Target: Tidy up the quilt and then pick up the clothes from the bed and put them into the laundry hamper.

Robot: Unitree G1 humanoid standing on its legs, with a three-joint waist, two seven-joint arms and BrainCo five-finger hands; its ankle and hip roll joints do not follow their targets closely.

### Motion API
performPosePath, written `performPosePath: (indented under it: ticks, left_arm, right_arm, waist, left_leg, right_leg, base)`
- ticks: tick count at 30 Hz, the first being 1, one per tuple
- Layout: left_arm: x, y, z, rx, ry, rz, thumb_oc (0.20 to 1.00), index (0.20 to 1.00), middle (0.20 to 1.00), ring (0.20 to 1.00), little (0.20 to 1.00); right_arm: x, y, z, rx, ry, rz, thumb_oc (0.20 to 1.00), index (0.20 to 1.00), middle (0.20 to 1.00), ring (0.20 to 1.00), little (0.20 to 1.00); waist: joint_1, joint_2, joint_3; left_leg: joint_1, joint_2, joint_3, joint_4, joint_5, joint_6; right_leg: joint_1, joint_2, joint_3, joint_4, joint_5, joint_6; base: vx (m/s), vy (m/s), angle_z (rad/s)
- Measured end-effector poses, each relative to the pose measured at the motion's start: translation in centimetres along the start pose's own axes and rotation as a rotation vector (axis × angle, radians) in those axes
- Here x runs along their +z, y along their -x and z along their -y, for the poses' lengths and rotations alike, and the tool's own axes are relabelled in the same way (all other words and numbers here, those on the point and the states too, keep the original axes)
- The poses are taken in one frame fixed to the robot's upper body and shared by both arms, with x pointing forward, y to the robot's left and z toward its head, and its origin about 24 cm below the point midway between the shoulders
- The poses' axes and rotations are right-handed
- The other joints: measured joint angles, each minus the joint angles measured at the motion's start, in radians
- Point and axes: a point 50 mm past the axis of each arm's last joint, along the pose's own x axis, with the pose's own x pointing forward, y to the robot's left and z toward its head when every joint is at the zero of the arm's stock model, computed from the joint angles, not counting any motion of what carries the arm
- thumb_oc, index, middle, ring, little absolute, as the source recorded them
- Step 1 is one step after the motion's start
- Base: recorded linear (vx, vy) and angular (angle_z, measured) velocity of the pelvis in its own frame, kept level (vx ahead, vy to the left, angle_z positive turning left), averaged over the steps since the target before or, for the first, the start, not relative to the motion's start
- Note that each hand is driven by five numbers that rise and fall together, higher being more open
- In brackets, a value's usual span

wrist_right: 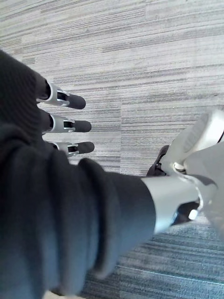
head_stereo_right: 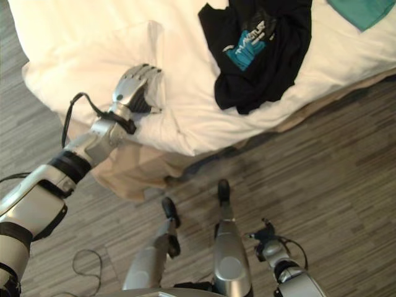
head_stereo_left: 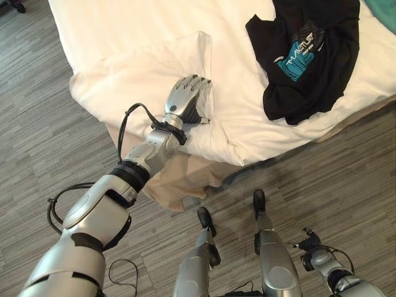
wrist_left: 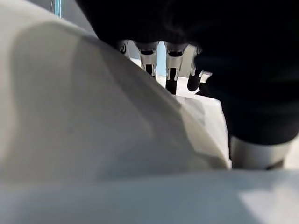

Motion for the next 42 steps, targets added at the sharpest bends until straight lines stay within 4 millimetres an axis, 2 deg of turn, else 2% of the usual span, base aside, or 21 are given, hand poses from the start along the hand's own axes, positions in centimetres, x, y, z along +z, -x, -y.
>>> performPosePath:
  ticks: [5, 9, 10, 11, 13, 16, 20, 21, 22, 23, 24, 26, 28, 31, 33, 35, 36, 37, 38, 39, 42]
  left_arm:
    - [-1.8, 2.1, 2.5, -0.126, -0.010, -0.086, 0.200, 0.200, 0.200, 0.200, 0.200]
    - [-3.3, 9.4, 7.5, -0.206, 0.195, -0.223, 0.200, 0.200, 0.200, 0.200, 0.200]
    - [-3.5, 13.4, 10.7, -0.313, 0.247, -0.293, 0.671, 0.671, 0.671, 0.671, 0.671]
    - [-3.5, 15.8, 12.0, -0.335, 0.317, -0.350, 1.000, 1.000, 1.000, 1.000, 1.000]
    - [-3.0, 21.5, 15.0, -0.481, 0.395, -0.442, 1.000, 1.000, 1.000, 1.000, 1.000]
    - [-1.8, 28.1, 17.8, -0.634, 0.512, -0.597, 1.000, 1.000, 1.000, 1.000, 1.000]
    - [-0.2, 38.7, 21.2, -0.962, 0.526, -0.869, 1.000, 1.000, 1.000, 1.000, 1.000]
    - [0.1, 39.7, 21.7, -1.003, 0.529, -0.913, 1.000, 1.000, 1.000, 1.000, 1.000]
    - [1.8, 43.8, 22.2, -1.145, 0.544, -1.024, 1.000, 1.000, 1.000, 1.000, 1.000]
    - [2.9, 45.7, 22.2, -1.193, 0.557, -1.088, 1.000, 1.000, 1.000, 1.000, 1.000]
    - [3.4, 47.1, 22.0, -1.211, 0.566, -1.140, 1.000, 1.000, 1.000, 1.000, 1.000]
    - [4.3, 50.0, 21.3, -1.282, 0.555, -1.238, 1.000, 1.000, 1.000, 1.000, 1.000]
    - [5.2, 52.1, 20.8, -1.328, 0.554, -1.337, 1.000, 1.000, 1.000, 1.000, 1.000]
    - [5.6, 52.6, 20.6, -1.361, 0.544, -1.331, 1.000, 1.000, 1.000, 1.000, 1.000]
    - [4.6, 50.6, 21.2, -1.323, 0.524, -1.236, 1.000, 1.000, 1.000, 1.000, 1.000]
    - [3.0, 47.2, 22.0, -1.229, 0.518, -1.155, 1.000, 1.000, 1.000, 1.000, 1.000]
    - [1.8, 44.6, 22.3, -1.161, 0.504, -1.091, 1.000, 1.000, 1.000, 1.000, 1.000]
    - [-0.3, 38.6, 22.6, -1.008, 0.476, -0.964, 1.000, 1.000, 1.000, 1.000, 1.000]
    - [-0.9, 36.0, 22.6, -0.943, 0.475, -0.921, 1.000, 1.000, 1.000, 1.000, 1.000]
    - [-0.8, 35.2, 22.3, -0.904, 0.473, -0.883, 1.000, 1.000, 1.000, 1.000, 1.000]
    - [-1.0, 28.1, 20.8, -0.696, 0.503, -0.690, 1.000, 1.000, 1.000, 1.000, 1.000]
  right_arm:
    - [0.5, -0.2, 0.8, -0.016, -0.012, 0.019, 1.000, 1.000, 1.000, 1.000, 1.000]
    - [-0.2, -0.1, 0.8, -0.019, -0.051, -0.014, 1.000, 1.000, 1.000, 1.000, 1.000]
    - [-1.6, 0.2, 0.5, -0.010, -0.054, -0.050, 1.000, 1.000, 1.000, 1.000, 1.000]
    - [-2.3, 0.5, 0.4, -0.011, -0.071, -0.073, 1.000, 1.000, 1.000, 1.000, 1.000]
    - [-3.9, 0.8, 0.5, -0.016, -0.075, -0.117, 1.000, 1.000, 1.000, 1.000, 1.000]
    - [-4.0, 0.7, 1.7, -0.050, -0.086, -0.106, 1.000, 1.000, 1.000, 1.000, 1.000]
    - [-1.6, 0.2, 4.3, -0.110, -0.054, 0.003, 1.000, 1.000, 1.000, 1.000, 1.000]
    - [-1.1, 0.1, 4.8, -0.124, -0.050, 0.025, 1.000, 1.000, 1.000, 1.000, 1.000]
    - [1.5, -0.3, 8.2, -0.175, 0.006, 0.102, 1.000, 1.000, 1.000, 1.000, 1.000]
    - [3.8, 0.7, 10.8, -0.245, 0.018, 0.258, 0.567, 0.567, 0.567, 0.567, 0.567]
    - [5.6, 1.7, 12.1, -0.293, 0.004, 0.370, 0.200, 0.200, 0.200, 0.200, 0.200]
    - [9.0, 3.2, 13.1, -0.322, -0.025, 0.545, 0.200, 0.200, 0.200, 0.200, 0.200]
    - [12.5, 6.4, 12.3, -0.297, -0.008, 0.795, 0.200, 0.200, 0.200, 0.200, 0.200]
    - [18.5, 10.7, 11.2, -0.248, 0.012, 1.105, 0.200, 0.200, 0.200, 0.200, 0.200]
    - [24.8, 14.3, 10.1, -0.206, 0.042, 1.367, 0.200, 0.200, 0.200, 0.200, 0.200]
    - [28.5, 16.6, 9.8, -0.205, 0.087, 1.501, 0.200, 0.200, 0.200, 0.200, 0.200]
    - [30.3, 17.8, 10.1, -0.218, 0.110, 1.561, 0.200, 0.200, 0.200, 0.200, 0.200]
    - [33.3, 20.0, 11.3, -0.271, 0.133, 1.643, 0.200, 0.200, 0.200, 0.200, 0.200]
    - [33.8, 20.2, 11.0, -0.262, 0.126, 1.647, 0.200, 0.200, 0.200, 0.200, 0.200]
    - [34.7, 20.2, 10.4, -0.243, 0.099, 1.645, 0.200, 0.200, 0.200, 0.200, 0.200]
    - [36.6, 20.5, 10.7, -0.244, 0.052, 1.620, 0.200, 0.200, 0.200, 0.200, 0.200]
  waist:
    - [0.006, 0.000, -0.004]
    - [0.012, 0.003, -0.043]
    - [0.032, 0.005, -0.099]
    - [0.029, 0.001, -0.127]
    - [0.083, -0.008, -0.181]
    - [0.096, -0.015, -0.225]
    - [0.114, -0.023, -0.234]
    - [0.108, -0.024, -0.236]
    - [0.112, -0.029, -0.245]
    - [0.117, -0.034, -0.251]
    - [0.125, -0.040, -0.252]
    - [0.140, -0.063, -0.263]
    - [0.145, -0.080, -0.269]
    - [0.167, -0.102, -0.276]
    - [0.175, -0.123, -0.267]
    - [0.209, -0.130, -0.241]
    - [0.237, -0.129, -0.205]
    - [0.283, -0.128, -0.111]
    - [0.323, -0.126, -0.049]
    - [0.333, -0.136, -0.029]
    - [0.355, -0.100, 0.087]
  left_leg:
    - [0.098, 0.001, -0.022, -0.001, -0.019, -0.009]
    - [0.150, 0.008, -0.036, -0.007, -0.041, -0.014]
    - [0.148, 0.013, -0.048, -0.007, -0.049, -0.019]
    - [0.155, 0.014, -0.052, -0.007, -0.052, -0.023]
    - [0.166, 0.016, -0.058, -0.007, -0.055, -0.018]
    - [0.166, 0.009, -0.067, -0.007, -0.057, -0.012]
    - [0.166, -0.001, -0.081, -0.007, -0.055, -0.006]
    - [0.168, -0.003, -0.080, -0.006, -0.055, -0.005]
    - [0.167, -0.007, -0.094, -0.006, -0.062, -0.007]
    - [0.164, -0.011, -0.098, -0.003, -0.051, 0.000]
    - [0.165, -0.009, -0.103, -0.004, -0.050, 0.000]
    - [0.164, -0.003, -0.101, -0.006, -0.056, -0.008]
    - [0.161, 0.001, -0.107, -0.005, -0.054, -0.008]
    - [0.128, 0.001, -0.112, -0.006, -0.046, -0.011]
    - [0.073, 0.006, -0.119, 0.000, -0.023, -0.009]
    - [0.016, 0.009, -0.141, 0.000, 0.004, -0.015]
    - [-0.011, 0.011, -0.160, 0.001, 0.020, -0.018]
    - [-0.065, 0.016, -0.194, 0.004, 0.039, -0.029]
    - [-0.080, 0.018, -0.196, 0.005, 0.053, -0.031]
    - [-0.137, 0.016, -0.198, 0.055, 0.039, -0.030]
    - [-0.264, -0.002, -0.225, 0.109, 0.043, -0.018]
  right_leg:
    - [0.103, -0.003, -0.037, -0.005, -0.013, -0.005]
    - [0.164, 0.002, -0.050, -0.006, -0.032, -0.011]
    - [0.167, 0.006, -0.063, -0.006, -0.043, -0.014]
    - [0.174, 0.008, -0.065, -0.006, -0.052, -0.012]
    - [0.191, 0.009, -0.078, -0.006, -0.064, -0.014]
    - [0.197, 0.001, -0.087, -0.007, -0.066, -0.010]
    - [0.205, -0.009, -0.097, -0.007, -0.064, -0.007]
    - [0.207, -0.011, -0.095, -0.007, -0.064, -0.006]
    - [0.217, -0.014, -0.106, -0.006, -0.071, 0.008]
    - [0.210, -0.018, -0.105, -0.007, -0.071, 0.009]
    - [0.211, -0.017, -0.108, -0.007, -0.072, 0.008]
    - [0.213, -0.010, -0.108, -0.007, -0.077, 0.002]
    - [0.216, -0.007, -0.115, -0.007, -0.075, 0.003]
    - [0.192, -0.007, -0.126, -0.007, -0.071, 0.009]
    - [0.135, -0.002, -0.135, -0.006, -0.056, 0.011]
    - [0.089, 0.003, -0.149, -0.006, -0.044, 0.009]
    - [0.072, 0.005, -0.160, -0.005, -0.036, 0.008]
    - [0.040, 0.010, -0.194, -0.005, -0.032, 0.002]
    - [0.035, 0.009, -0.205, -0.001, -0.032, 0.001]
    - [-0.012, -0.005, -0.220, 0.025, -0.034, -0.004]
    - [-0.120, -0.029, -0.247, 0.093, -0.038, -0.011]
  base:
    - [0.07, -0.015, 0.05]
    - [0.07, 0.001, 0.09]
    - [0.06, 0.024, 0.17]
    - [0.05, 0.037, 0.24]
    - [0.02, 0.043, 0.12]
    - [0.00, 0.032, 0.11]
    - [-0.01, 0.031, 0.07]
    - [0.00, 0.023, 0.15]
    - [-0.02, 0.055, 0.23]
    - [-0.02, 0.062, 0.25]
    - [-0.01, 0.043, 0.07]
    - [0.00, -0.003, -0.02]
    - [-0.04, -0.026, 0.07]
    - [-0.14, -0.069, 0.02]
    - [-0.22, -0.069, 0.08]
    - [-0.20, -0.049, 0.29]
    - [-0.11, -0.015, 0.62]
    - [-0.20, 0.028, 0.68]
    - [-0.24, 0.030, 0.51]
    - [-0.25, 0.041, 0.34]
    - [-0.11, 0.005, 0.27]
